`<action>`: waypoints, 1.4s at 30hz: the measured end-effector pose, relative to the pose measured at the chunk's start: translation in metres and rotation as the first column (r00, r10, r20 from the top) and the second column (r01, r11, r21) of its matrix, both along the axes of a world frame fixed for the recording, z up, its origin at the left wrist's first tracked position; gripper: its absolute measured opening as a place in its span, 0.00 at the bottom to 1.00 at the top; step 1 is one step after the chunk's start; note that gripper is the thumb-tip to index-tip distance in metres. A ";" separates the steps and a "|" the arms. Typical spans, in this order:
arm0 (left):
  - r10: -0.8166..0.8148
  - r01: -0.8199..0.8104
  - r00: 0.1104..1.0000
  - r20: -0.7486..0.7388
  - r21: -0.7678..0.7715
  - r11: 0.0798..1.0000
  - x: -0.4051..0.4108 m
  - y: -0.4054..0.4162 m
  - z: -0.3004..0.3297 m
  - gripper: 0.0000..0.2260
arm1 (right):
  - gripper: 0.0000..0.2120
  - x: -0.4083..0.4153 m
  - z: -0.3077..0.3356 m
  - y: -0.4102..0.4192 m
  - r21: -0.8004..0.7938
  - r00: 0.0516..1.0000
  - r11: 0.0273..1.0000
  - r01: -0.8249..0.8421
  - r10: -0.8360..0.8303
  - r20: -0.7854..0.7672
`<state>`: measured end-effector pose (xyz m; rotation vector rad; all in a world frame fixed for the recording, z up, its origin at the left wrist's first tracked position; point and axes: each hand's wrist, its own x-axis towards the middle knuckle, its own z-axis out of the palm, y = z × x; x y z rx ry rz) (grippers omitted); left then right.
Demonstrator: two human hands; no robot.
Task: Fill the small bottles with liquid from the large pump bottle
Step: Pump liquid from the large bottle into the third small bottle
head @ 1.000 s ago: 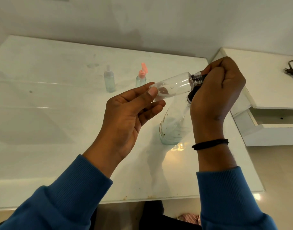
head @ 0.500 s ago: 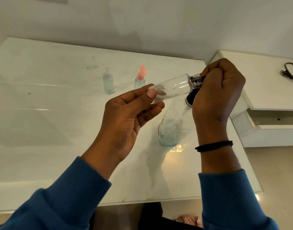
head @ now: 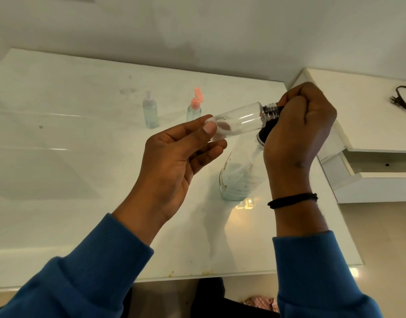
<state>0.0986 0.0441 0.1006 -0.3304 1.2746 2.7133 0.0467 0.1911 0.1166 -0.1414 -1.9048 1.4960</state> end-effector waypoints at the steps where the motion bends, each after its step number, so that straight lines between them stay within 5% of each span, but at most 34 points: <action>1: 0.001 -0.001 1.000 0.003 0.001 1.000 0.000 0.000 0.000 0.19 | 0.10 0.000 -0.001 0.000 -0.009 1.000 1.000 -0.003 0.003 0.010; 42: 0.001 -0.001 1.000 -0.017 -0.003 1.000 0.001 0.000 0.002 0.19 | 0.10 0.000 0.001 0.002 0.035 1.000 0.999 -0.010 0.010 -0.007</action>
